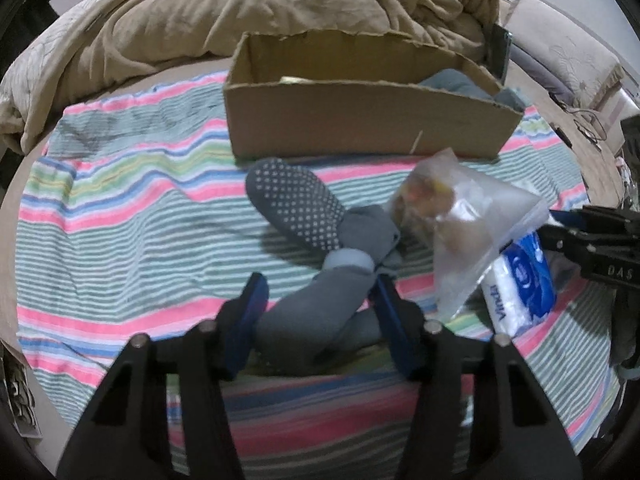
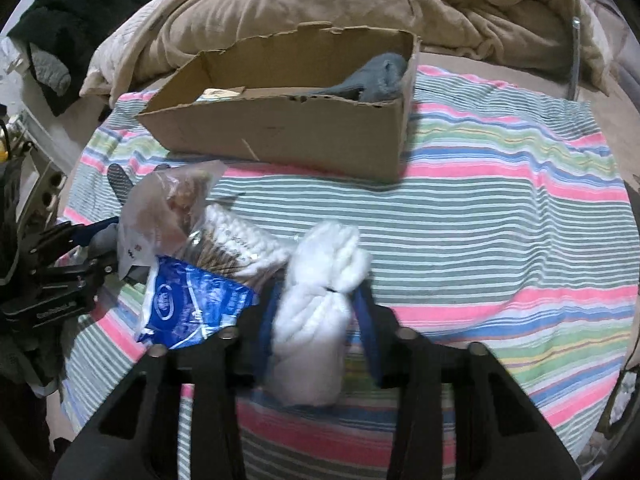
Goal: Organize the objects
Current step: 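Grasp the grey dotted socks with left tool while right tool grasps white socks, then lower grey socks into the box with left tool while right tool releases white socks there, then grasp the clear snack bag with left tool while right tool grasps blue package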
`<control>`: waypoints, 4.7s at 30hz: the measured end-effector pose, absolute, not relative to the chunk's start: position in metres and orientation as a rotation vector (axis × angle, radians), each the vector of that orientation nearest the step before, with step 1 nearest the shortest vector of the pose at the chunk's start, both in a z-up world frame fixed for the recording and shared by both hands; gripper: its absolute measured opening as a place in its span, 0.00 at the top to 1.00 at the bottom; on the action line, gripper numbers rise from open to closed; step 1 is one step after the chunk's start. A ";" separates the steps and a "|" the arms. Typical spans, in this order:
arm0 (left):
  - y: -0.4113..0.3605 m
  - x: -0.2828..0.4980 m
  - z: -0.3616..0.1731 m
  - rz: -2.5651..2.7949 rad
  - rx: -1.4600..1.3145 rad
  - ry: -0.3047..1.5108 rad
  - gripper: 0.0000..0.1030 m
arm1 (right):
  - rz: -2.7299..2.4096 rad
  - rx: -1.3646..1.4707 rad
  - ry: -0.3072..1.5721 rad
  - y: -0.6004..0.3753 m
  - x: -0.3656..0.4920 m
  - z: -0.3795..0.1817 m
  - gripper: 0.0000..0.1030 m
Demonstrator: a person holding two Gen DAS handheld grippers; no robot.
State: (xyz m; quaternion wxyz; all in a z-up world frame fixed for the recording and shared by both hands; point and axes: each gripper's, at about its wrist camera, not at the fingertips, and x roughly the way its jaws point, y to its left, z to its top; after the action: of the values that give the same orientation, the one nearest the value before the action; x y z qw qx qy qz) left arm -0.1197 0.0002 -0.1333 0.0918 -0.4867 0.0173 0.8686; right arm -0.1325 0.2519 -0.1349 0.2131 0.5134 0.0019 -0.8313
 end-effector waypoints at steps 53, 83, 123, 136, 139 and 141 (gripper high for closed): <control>-0.022 -0.150 -0.012 2.715 -0.996 -0.163 0.78 | -2.436 1.038 -0.038 0.229 -0.168 -0.027 0.67; 0.023 -0.262 -0.082 2.558 -1.123 -0.212 0.77 | -2.386 1.137 -0.086 0.210 -0.250 -0.076 0.68; 0.022 -0.149 -0.031 2.597 -1.154 -0.189 0.28 | -2.401 1.072 -0.091 0.228 -0.155 -0.032 0.34; 0.011 -0.115 -0.066 2.576 -1.254 -0.266 0.27 | -2.356 1.149 -0.060 0.224 -0.129 -0.058 0.24; 0.009 -0.113 -0.075 2.569 -1.282 -0.281 0.27 | -2.327 1.188 -0.044 0.220 -0.125 -0.070 0.23; 0.008 -0.112 -0.079 2.565 -1.293 -0.287 0.27 | -2.293 1.220 -0.034 0.215 -0.121 -0.080 0.23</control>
State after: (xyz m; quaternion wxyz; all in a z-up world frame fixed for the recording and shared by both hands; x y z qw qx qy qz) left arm -0.1125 0.0076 -0.0793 0.1271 -0.4442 -0.0985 0.8814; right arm -0.1211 0.2149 -0.0799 0.2686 0.4523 -0.0125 -0.8504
